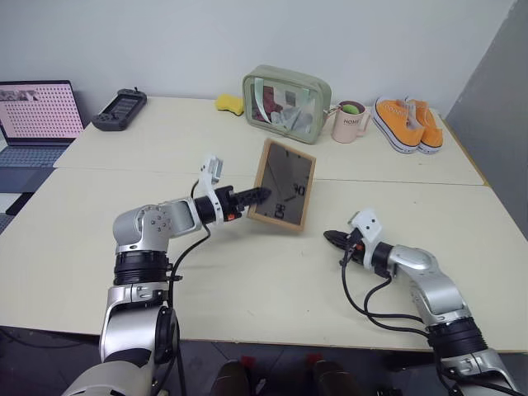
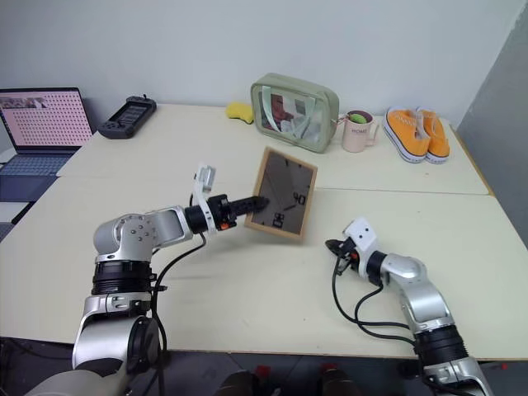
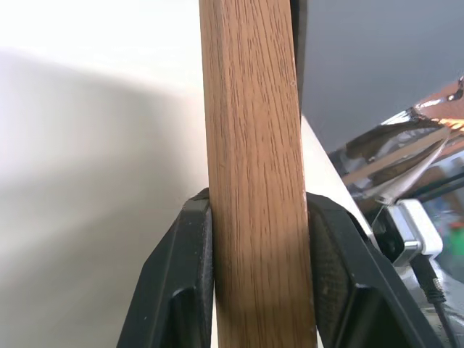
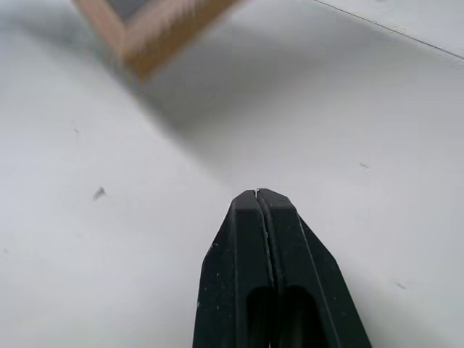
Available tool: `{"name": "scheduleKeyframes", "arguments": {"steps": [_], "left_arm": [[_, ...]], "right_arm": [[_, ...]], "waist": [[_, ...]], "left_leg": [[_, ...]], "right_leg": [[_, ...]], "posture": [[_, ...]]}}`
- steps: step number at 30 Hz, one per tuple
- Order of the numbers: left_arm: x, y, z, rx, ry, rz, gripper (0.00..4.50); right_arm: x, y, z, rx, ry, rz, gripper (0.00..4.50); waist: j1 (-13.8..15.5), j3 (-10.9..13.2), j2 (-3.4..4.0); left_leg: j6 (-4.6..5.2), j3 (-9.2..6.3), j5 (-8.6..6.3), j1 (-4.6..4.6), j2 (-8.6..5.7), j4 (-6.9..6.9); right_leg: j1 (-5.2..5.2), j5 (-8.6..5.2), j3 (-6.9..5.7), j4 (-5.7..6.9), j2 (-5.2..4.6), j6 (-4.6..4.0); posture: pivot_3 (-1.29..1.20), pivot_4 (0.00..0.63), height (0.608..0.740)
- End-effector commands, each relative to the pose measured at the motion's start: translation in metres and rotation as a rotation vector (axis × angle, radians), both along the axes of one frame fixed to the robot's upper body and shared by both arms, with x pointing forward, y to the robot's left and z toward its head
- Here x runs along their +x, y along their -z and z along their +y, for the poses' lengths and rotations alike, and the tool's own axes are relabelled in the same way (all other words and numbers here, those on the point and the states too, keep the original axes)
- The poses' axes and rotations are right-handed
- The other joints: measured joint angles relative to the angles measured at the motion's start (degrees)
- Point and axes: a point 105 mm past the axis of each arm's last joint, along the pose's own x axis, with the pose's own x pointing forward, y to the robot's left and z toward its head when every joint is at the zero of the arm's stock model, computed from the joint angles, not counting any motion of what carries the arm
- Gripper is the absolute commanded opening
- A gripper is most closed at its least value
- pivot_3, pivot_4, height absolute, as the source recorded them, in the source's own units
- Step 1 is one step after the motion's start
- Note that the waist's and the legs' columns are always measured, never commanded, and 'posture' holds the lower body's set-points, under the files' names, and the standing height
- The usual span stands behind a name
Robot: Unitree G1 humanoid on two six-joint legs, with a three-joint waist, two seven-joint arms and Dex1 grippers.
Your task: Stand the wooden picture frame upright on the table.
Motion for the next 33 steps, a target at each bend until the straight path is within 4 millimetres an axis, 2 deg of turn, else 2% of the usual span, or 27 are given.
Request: {"name": "scheduleKeyframes", "arguments": {"steps": [1, 4, 7, 10, 14, 19, 21, 23, 27, 33], "left_arm": [[-0.013, -0.042, -0.007, 0.117, 0.049, -0.326, 1.32], [-0.020, -0.048, -0.004, 0.253, 0.044, -0.484, 1.32], [-0.022, -0.056, 0.005, 0.277, 0.007, -0.528, 1.32], [-0.023, -0.057, 0.013, 0.300, -0.027, -0.544, 1.32], [-0.025, -0.054, 0.018, 0.326, -0.039, -0.553, 1.32], [-0.032, -0.052, 0.010, 0.330, 0.000, -0.568, 1.32], [-0.040, -0.053, 0.001, 0.314, 0.053, -0.570, 1.32], [-0.049, -0.053, -0.011, 0.300, 0.114, -0.575, 1.32], [-0.059, -0.053, -0.021, 0.290, 0.168, -0.573, 1.32], [-0.058, -0.054, -0.020, 0.286, 0.160, -0.561, 1.32]], "right_arm": [[-0.001, -0.018, -0.011, 0.005, -0.014, -0.058, 0.00], [-0.001, -0.038, -0.021, 0.027, -0.022, -0.076, 0.00], [-0.002, -0.065, -0.027, 0.066, -0.025, -0.115, 0.00], [-0.008, -0.090, -0.020, 0.079, -0.064, -0.168, 0.52], [-0.012, -0.115, -0.004, 0.155, -0.083, -0.214, 1.61], [-0.013, -0.143, 0.028, 0.198, -0.138, -0.324, 2.83], [-0.012, -0.151, 0.040, 0.230, -0.163, -0.339, 3.28], [-0.010, -0.155, 0.053, 0.246, -0.195, -0.347, 3.28], [-0.010, -0.164, 0.066, 0.276, -0.238, -0.359, 3.28], [-0.007, -0.169, 0.069, 0.288, -0.245, -0.365, 3.28]], "waist": [[0.00, 0.00, 0.00], [0.02, 0.01, 0.02], [0.03, 0.19, 0.06], [0.00, 0.34, 0.03], [-0.14, 0.38, 0.02], [-0.04, 0.50, -0.07], [-0.03, 0.51, -0.07], [-0.03, 0.51, -0.07], [0.11, 0.51, -0.07], [0.00, 0.53, -0.06]], "left_leg": [[0.00, 0.00, 0.00, 0.00, 0.00, -0.01], [0.00, 0.02, 0.00, 0.01, -0.01, -0.05], [0.01, 0.04, 0.00, 0.01, -0.02, -0.06], [0.02, 0.02, 0.00, 0.00, 0.00, -0.04], [0.03, 0.01, -0.01, 0.00, 0.00, -0.08], [0.03, -0.02, -0.01, -0.16, -0.02, -0.04], [0.03, -0.03, 0.00, -0.34, -0.01, 0.02], [0.03, -0.09, 0.00, -0.38, -0.01, 0.03], [0.03, -0.14, 0.00, -0.43, -0.02, 0.02], [0.04, -0.18, 0.01, -0.43, -0.01, 0.08]], "right_leg": [[0.01, 0.00, 0.00, -0.03, 0.00, 0.00], [0.02, 0.00, 0.01, -0.09, -0.01, 0.00], [0.02, 0.00, 0.04, -0.11, -0.03, 0.00], [0.01, 0.00, 0.01, -0.08, -0.02, 0.00], [0.00, 0.00, 0.00, -0.11, -0.01, 0.00], [-0.10, 0.00, -0.03, -0.11, -0.04, 0.00], [-0.31, 0.01, -0.04, 0.01, -0.04, 0.00], [-0.34, 0.01, -0.10, 0.02, -0.03, 0.00], [-0.34, 0.01, -0.14, 0.00, -0.04, -0.01], [-0.36, 0.01, -0.19, 0.09, -0.04, -0.01]], "posture": [[0.00, 0.150, 0.740], [0.00, 0.150, 0.740], [0.00, 0.150, 0.740], [0.00, 0.150, 0.740], [0.00, 0.150, 0.740], [0.00, 0.150, 0.740], [0.00, 0.150, 0.740], [0.00, 0.150, 0.740], [0.00, 0.150, 0.740], [0.00, 0.150, 0.740]]}}
